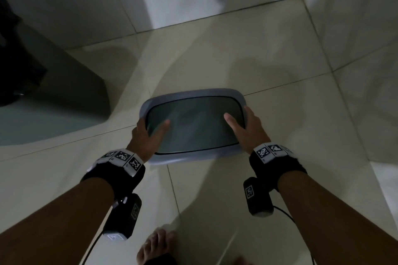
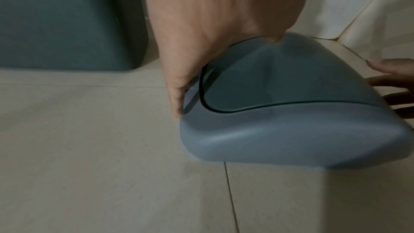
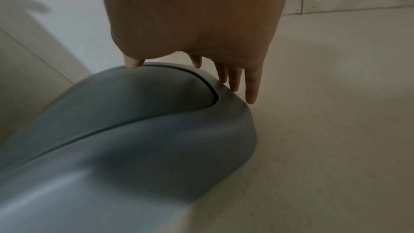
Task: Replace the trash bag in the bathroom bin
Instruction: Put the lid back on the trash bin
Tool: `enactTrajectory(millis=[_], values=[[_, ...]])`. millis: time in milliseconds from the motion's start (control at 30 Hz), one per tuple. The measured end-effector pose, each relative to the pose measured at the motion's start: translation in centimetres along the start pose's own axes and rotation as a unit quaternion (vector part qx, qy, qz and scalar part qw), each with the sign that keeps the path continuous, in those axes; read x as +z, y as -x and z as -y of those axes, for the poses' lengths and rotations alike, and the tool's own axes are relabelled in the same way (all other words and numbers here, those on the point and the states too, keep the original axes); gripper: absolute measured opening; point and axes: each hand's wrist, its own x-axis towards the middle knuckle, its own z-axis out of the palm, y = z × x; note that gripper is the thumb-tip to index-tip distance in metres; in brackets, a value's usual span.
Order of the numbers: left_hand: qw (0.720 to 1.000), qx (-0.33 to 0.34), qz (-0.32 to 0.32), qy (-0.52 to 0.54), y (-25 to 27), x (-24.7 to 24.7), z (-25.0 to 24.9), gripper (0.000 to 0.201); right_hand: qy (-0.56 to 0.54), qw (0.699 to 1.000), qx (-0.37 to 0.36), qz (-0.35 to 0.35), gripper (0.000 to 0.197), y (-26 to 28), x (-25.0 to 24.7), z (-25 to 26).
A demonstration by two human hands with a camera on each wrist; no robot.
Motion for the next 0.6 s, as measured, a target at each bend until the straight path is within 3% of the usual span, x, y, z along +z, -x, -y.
enactTrajectory(millis=[133,333,600], values=[[0.999,0.012,-0.003,0.041,-1.2,0.2,1.0,0.111,-0.011,1.0,0.018,0.0,0.104,-0.7,1.0,-0.8],[0.999,0.0,0.006,0.045,-2.2,-0.1,1.7,0.126,-0.006,1.0,0.024,-0.009,0.108,-0.5,1.3,-0.6],[0.997,0.032,-0.022,0.066,4.2,-4.3,-1.7,0.111,0.003,0.999,-0.022,-0.035,0.108,5.1,-3.8,5.4]])
